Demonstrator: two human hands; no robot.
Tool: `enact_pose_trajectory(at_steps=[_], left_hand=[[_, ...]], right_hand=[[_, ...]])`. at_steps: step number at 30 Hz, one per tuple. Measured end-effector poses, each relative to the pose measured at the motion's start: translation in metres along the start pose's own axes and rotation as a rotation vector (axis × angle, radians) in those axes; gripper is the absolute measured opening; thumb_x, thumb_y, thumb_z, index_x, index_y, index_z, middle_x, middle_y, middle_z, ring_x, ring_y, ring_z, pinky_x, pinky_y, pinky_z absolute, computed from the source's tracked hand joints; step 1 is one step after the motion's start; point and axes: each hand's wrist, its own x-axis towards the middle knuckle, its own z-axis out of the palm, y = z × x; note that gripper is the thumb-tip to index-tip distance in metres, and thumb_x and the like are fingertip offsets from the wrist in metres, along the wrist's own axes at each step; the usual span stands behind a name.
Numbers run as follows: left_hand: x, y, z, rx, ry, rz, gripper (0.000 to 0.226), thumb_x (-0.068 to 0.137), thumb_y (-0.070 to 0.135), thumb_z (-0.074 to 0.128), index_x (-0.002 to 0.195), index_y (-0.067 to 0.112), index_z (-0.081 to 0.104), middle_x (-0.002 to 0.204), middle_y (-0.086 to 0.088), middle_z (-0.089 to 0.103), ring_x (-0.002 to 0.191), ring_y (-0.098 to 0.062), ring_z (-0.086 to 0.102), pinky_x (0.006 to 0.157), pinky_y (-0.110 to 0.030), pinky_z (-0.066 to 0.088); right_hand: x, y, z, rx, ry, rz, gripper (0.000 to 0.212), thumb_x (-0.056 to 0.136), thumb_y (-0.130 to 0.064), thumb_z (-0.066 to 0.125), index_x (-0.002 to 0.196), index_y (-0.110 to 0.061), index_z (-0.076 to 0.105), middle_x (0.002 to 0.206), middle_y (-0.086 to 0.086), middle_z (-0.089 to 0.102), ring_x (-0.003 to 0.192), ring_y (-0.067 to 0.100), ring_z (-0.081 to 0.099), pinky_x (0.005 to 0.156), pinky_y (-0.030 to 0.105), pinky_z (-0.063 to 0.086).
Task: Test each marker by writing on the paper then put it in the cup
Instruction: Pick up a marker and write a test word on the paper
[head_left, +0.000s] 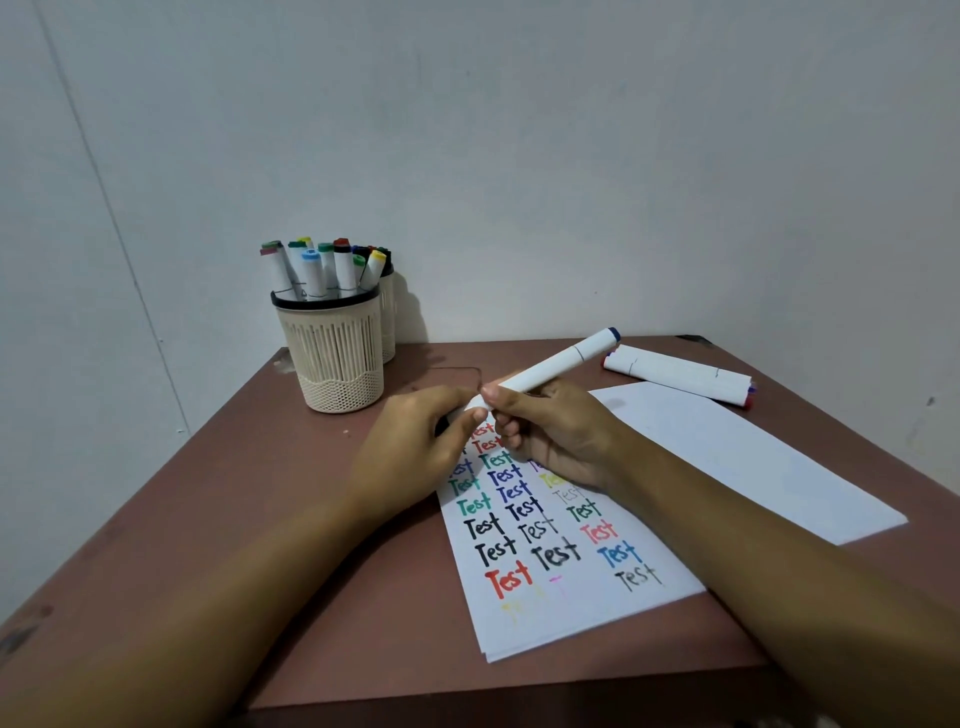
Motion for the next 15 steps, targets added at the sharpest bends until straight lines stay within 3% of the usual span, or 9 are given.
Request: enact_pose_trajectory(at_steps=[3, 7, 11, 13, 15], left_hand=[[0.001, 0.002, 0.001, -0.007, 0.006, 0.006, 0.031, 0.087, 0.029, 0.050, 0.093, 0.006, 0.070, 0.062, -0.001, 0.060, 0.060, -0.013, 0.048, 0.052, -0.016, 0.031], [0.000, 0.002, -0.001, -0.055, 0.002, -0.046, 0.028, 0.087, 0.031, 0.051, 0.096, 0.012, 0.070, 0.061, 0.004, 0.059, 0.057, -0.009, 0.048, 0.051, -0.016, 0.033], [0.004, 0.004, -0.005, -0.290, -0.050, -0.194, 0.013, 0.087, 0.026, 0.063, 0.091, 0.018, 0.072, 0.074, -0.001, 0.069, 0.066, -0.018, 0.061, 0.064, -0.029, 0.046], [0.007, 0.008, -0.007, -0.493, -0.010, -0.328, 0.006, 0.085, 0.015, 0.065, 0.087, 0.017, 0.071, 0.068, 0.007, 0.068, 0.061, -0.003, 0.058, 0.058, -0.018, 0.046], [0.008, 0.008, -0.011, -0.635, 0.069, -0.451, 0.008, 0.084, 0.008, 0.063, 0.086, 0.013, 0.069, 0.057, 0.009, 0.058, 0.053, -0.001, 0.049, 0.052, -0.012, 0.041]], right_hand=[[0.000, 0.000, 0.002, 0.037, -0.009, -0.009, 0.011, 0.089, -0.007, 0.059, 0.079, -0.005, 0.060, 0.055, 0.001, 0.049, 0.048, 0.005, 0.045, 0.044, 0.014, 0.040], [0.002, 0.001, 0.003, 0.028, -0.009, -0.016, 0.010, 0.088, -0.008, 0.059, 0.079, -0.004, 0.061, 0.054, 0.001, 0.050, 0.047, 0.005, 0.045, 0.044, 0.014, 0.041], [0.000, -0.004, 0.003, 0.012, 0.012, -0.019, 0.009, 0.087, -0.010, 0.061, 0.080, -0.004, 0.061, 0.054, 0.001, 0.050, 0.047, 0.006, 0.045, 0.045, 0.014, 0.040], [-0.001, -0.008, 0.004, 0.061, 0.014, -0.014, 0.014, 0.080, -0.016, 0.065, 0.083, -0.004, 0.060, 0.055, 0.001, 0.050, 0.047, 0.006, 0.045, 0.045, 0.014, 0.040], [-0.003, -0.012, 0.002, 0.119, 0.039, 0.002, 0.024, 0.073, -0.027, 0.067, 0.084, -0.007, 0.058, 0.056, 0.002, 0.052, 0.046, 0.008, 0.046, 0.044, 0.016, 0.041]])
